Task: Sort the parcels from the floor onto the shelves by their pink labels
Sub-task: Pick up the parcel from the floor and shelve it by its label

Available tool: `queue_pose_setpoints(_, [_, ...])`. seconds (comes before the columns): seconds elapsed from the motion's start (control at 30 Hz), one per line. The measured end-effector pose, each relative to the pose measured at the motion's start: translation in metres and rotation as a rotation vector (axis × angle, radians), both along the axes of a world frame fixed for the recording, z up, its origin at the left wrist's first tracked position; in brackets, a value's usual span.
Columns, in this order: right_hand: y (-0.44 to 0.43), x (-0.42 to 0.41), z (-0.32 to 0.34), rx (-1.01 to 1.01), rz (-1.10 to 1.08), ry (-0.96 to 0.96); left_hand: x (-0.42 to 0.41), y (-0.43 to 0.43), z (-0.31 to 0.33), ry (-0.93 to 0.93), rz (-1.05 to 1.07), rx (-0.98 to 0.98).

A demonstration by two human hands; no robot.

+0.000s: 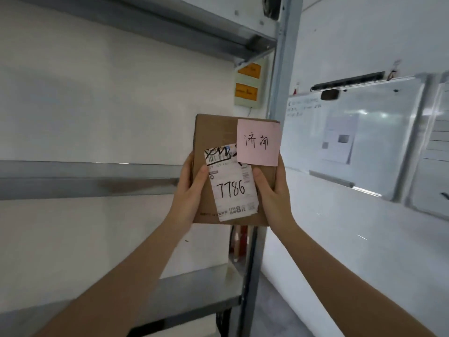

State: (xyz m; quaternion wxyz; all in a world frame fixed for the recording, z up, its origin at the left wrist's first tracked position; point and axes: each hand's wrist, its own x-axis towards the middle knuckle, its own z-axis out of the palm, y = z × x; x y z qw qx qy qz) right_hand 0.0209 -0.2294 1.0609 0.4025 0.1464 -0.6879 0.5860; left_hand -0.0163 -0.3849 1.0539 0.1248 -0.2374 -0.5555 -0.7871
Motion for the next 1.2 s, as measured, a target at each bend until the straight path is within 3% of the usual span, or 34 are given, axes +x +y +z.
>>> queue_pose_setpoints(0.4, [-0.27,-0.037,0.002,0.005,0.548,0.026,0.056,-0.265,0.002,0.021,0.541,-0.021])
queue_pose_setpoints(0.8, [-0.553,0.05,-0.012,-0.007,1.015,-0.032,0.204,-0.506,-0.008,-0.022,1.026,-0.047])
queue_pose_setpoints(1.2, [-0.76,0.142,-0.029,0.008,1.246,-0.071,0.318,-0.686,-0.025,-0.083,1.239,-0.056])
